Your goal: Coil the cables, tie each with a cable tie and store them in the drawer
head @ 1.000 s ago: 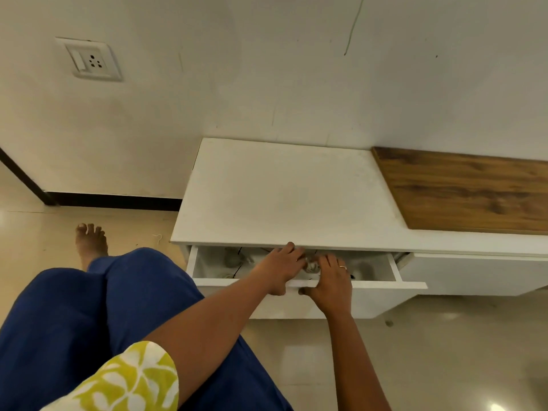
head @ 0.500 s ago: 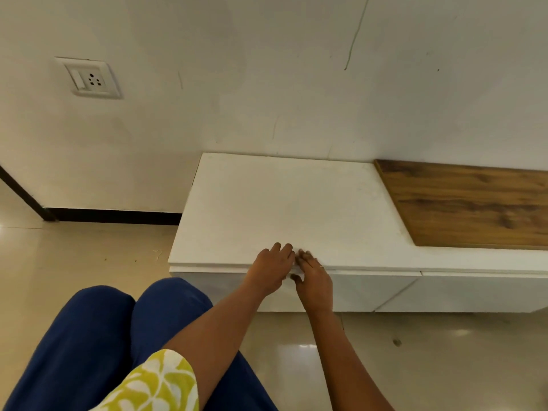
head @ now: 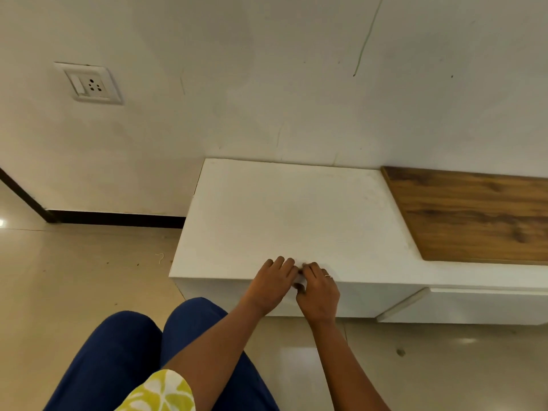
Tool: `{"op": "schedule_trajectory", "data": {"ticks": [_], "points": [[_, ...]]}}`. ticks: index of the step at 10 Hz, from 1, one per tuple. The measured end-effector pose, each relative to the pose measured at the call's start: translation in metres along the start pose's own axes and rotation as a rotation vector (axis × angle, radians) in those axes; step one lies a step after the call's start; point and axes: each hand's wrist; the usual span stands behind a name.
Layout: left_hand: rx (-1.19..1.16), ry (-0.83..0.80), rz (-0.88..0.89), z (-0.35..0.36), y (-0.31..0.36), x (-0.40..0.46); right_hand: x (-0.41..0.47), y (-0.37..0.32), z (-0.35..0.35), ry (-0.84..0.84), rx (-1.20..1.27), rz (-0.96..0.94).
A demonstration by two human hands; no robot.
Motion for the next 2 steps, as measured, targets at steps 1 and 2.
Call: {"op": "schedule_trajectory", "data": {"ticks": [1, 2], "points": [[-0.176, -0.029, 0.083, -0.005, -0.029, 0.006, 0.030, 0.007, -0.011, -0.227, -0.017, -0.049], [-0.183, -0.083, 0.103, -0.008, -0.046, 0.013, 0.051, 0.007, -0.018, -0.486, 0.093, -0.033]]}}
Point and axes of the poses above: each hand's wrist, its own x-axis towards the middle knuckle, its own z-axis out of the palm, y = z × x, and after that the axes turned 7 degrees about -y, right-handed
